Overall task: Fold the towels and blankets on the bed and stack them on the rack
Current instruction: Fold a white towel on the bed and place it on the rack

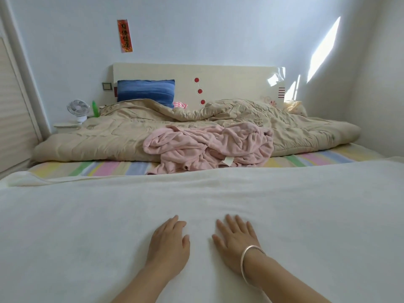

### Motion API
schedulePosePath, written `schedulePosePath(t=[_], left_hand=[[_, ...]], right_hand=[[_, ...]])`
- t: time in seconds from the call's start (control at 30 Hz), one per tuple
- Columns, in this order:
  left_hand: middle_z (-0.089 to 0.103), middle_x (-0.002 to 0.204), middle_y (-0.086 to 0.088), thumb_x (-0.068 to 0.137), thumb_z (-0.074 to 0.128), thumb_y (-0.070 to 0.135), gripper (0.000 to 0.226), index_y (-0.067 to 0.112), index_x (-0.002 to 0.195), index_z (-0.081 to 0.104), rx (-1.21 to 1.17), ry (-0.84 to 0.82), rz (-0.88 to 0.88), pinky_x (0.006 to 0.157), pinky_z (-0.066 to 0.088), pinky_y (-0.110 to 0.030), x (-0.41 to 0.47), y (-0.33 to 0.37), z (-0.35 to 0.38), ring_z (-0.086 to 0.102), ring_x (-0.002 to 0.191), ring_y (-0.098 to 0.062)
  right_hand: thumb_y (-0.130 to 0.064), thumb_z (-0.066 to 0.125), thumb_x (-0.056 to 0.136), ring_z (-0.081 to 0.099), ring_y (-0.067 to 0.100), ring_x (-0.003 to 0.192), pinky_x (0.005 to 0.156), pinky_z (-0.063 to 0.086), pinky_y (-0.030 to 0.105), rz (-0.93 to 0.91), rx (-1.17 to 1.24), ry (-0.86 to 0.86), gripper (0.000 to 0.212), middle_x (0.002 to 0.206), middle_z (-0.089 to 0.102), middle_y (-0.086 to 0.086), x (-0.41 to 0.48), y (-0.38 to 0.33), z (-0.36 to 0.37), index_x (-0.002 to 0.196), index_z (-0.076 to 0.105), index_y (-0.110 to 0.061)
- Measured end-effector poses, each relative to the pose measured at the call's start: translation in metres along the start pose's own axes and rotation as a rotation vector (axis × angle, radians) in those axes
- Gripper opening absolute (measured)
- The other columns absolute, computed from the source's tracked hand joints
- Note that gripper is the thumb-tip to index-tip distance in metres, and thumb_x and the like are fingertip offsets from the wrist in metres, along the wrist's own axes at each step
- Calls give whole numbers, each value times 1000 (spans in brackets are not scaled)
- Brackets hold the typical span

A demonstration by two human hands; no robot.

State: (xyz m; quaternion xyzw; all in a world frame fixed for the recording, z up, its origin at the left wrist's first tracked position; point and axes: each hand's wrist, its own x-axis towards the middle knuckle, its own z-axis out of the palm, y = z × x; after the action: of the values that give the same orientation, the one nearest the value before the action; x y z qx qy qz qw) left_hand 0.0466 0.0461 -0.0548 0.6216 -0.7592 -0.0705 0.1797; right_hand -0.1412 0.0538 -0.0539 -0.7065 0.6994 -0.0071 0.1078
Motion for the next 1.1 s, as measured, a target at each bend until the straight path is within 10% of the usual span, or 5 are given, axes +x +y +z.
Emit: schedulePosePath(t=[0.33,0.43,0.53,0.77,1.1], left_hand=[[24,159,10,99,34,39,49,25,145,41,-30,197,62,117,12,-23,170,20,50,19,147,-9],[31,153,18,74,2,51,83,33,139,50,-62,260,10,117,13,-22,188,2,81,27,143,-4],[34,155,13,81,7,45,73,36,141,47,-29,229,1,119,13,-25,199,1,93,26,143,-1],[27,159,10,101,28,27,47,34,147,38,45,112,39,120,11,-30,195,0,95,19,146,-4],[43,145,-5,76,59,14,66,12,140,45,173,532,134,110,32,-37,210,-1,80,40,134,-24]], right_hand=[[-50,21,99,1,22,148,120,1,39,-28,-10,127,57,161,8,-2,192,53,-18,151,22,-26],[-36,32,97,37,22,128,104,27,32,-117,3,505,35,136,47,-1,229,59,-25,123,50,-22],[-23,39,88,34,29,133,108,27,36,-207,-61,789,44,141,42,3,260,78,-32,131,47,-17],[-23,44,85,-13,25,148,119,-7,47,0,-242,389,90,161,-3,2,277,98,-24,152,-17,-20],[-24,52,83,41,25,122,97,35,36,-74,-335,700,50,128,44,2,257,81,-23,131,38,-21]])
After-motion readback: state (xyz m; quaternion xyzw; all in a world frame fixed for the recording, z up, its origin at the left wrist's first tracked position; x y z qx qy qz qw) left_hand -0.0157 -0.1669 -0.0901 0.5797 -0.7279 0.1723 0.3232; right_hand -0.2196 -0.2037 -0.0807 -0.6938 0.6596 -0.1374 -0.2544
